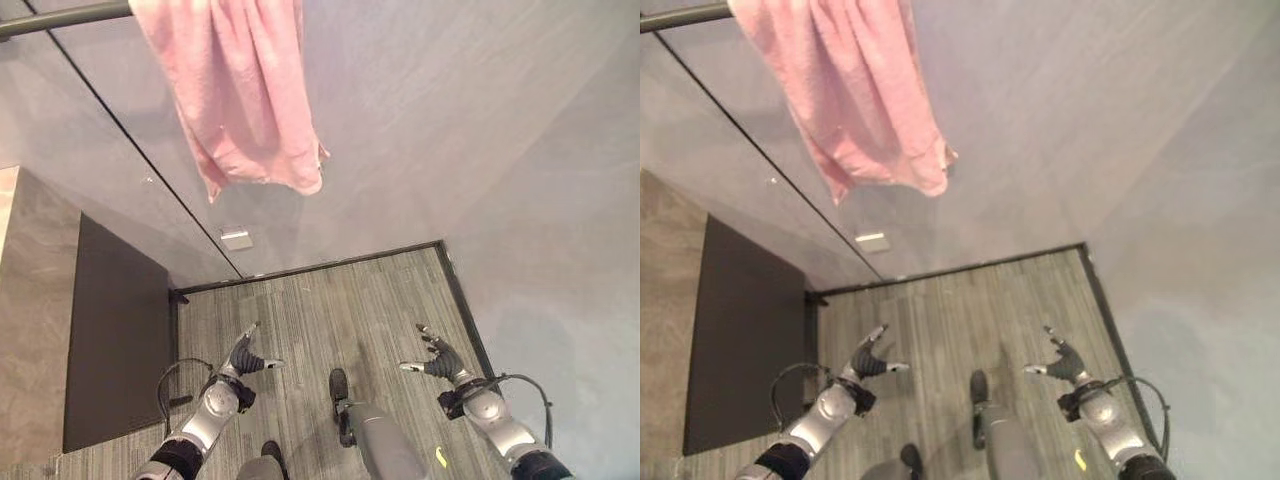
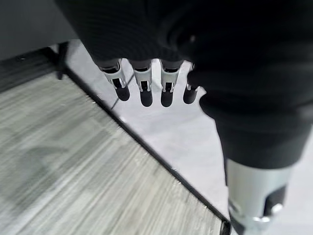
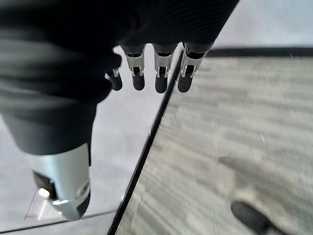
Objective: Put brush and paste in cup on sink, flatten towel.
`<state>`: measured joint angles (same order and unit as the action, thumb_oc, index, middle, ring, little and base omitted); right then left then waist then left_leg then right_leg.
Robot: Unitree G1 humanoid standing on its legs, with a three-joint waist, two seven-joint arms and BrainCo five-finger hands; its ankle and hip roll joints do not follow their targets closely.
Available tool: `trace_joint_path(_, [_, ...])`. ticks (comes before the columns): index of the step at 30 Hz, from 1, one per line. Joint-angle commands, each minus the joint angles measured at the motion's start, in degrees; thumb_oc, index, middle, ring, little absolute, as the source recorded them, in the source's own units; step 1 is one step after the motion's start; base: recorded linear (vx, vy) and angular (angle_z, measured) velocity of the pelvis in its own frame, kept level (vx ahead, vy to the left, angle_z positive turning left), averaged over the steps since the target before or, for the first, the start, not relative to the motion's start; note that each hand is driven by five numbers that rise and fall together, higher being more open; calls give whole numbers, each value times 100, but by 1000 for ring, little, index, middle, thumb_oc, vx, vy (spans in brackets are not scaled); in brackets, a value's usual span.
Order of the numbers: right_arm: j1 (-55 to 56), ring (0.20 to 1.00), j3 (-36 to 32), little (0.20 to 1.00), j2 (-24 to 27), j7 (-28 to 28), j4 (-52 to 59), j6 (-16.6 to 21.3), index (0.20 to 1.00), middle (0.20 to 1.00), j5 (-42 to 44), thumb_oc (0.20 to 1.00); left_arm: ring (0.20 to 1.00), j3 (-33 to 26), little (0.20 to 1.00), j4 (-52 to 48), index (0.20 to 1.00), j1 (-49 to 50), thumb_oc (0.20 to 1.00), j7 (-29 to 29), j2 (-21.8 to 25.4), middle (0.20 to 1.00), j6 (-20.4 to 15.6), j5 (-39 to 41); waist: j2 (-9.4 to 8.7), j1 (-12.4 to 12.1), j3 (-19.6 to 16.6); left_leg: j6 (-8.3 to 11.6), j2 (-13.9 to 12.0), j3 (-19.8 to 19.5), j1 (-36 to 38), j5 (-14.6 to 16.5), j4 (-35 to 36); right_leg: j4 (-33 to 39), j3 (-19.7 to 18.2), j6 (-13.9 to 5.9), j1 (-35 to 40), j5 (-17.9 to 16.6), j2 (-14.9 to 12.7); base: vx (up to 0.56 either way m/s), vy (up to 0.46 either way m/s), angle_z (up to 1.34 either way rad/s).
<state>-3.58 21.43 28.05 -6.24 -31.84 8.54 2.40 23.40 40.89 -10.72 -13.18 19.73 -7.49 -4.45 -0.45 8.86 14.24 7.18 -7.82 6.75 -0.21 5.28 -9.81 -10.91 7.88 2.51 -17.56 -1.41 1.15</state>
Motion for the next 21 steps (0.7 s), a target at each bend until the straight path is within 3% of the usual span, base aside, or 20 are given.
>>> trace_joint_path(1, [362, 1000, -8, 1000, -81, -113, 194, 188, 1000, 1000, -81, 1000, 1000, 174, 1000, -61, 1000, 25, 1000, -85, 44, 1000, -165, 88, -119, 103, -254, -99, 240, 141, -316, -470, -1000, 507, -454, -564, 266, -89, -184, 124, -107, 25])
trace_joint_path(6, [368, 1000, -32, 1000, -51, -224, 63, 166, 1000, 1000, -223, 1000, 1000, 234, 1000, 24, 1000, -88, 1000, -179, -14, 1000, -228, 104, -129, 9, -184, -353, 530, 221, -1160, -286, -62, 801, -514, -718, 586, -40, -445, 173, 37, 35])
trace_joint_path(10, [299, 1000, 111, 1000, -109, -163, -25, 176, 1000, 1000, -258, 1000, 1000, 202, 1000, 13, 1000, 72, 1000, -193, 66, 1000, -243, 80, -60, -219, -272, -259, 477, 50, -1571, -1049, 594, 947, -751, -771, 876, 50, -394, 233, 114, -17])
trace_joint_path(12, [314, 1000, 123, 1000, -104, -138, 1, 172, 1000, 1000, -270, 1000, 1000, 200, 1000, -10, 1000, 136, 1000, -170, 81, 1000, -224, 76, -74, -259, -286, -267, 455, 69, -1516, -1098, 647, 907, -794, -779, 917, 88, -394, 190, 130, -79])
trace_joint_path(14, [259, 1000, 265, 1000, -194, -65, 18, 111, 1000, 1000, -562, 1000, 1000, 184, 1000, 34, 1000, 204, 1000, -80, 137, 1000, -227, 61, -150, -283, -379, -480, 560, 162, -1276, -802, 465, 508, -966, -848, 1053, 332, -451, 344, 281, -74])
trace_joint_path(18, [221, 1000, 279, 1000, -352, -61, -59, 78, 1000, 1000, -621, 1000, 1000, 170, 1000, 20, 1000, 281, 1000, -72, 211, 1000, -225, 15, -199, -320, -521, -652, 692, 333, -1041, -589, 478, 312, -1134, -1019, 1143, 342, -556, 189, 199, -14])
trace_joint_path(21, [169, 1000, 319, 1000, -417, -81, -114, 69, 1000, 1000, -683, 1000, 1000, 144, 1000, 9, 1000, 283, 1000, -89, 217, 1000, -211, 49, -189, -345, -540, -708, 723, 409, -941, -595, 572, 65, -1106, -1120, 1087, 241, -618, 74, 130, -17])
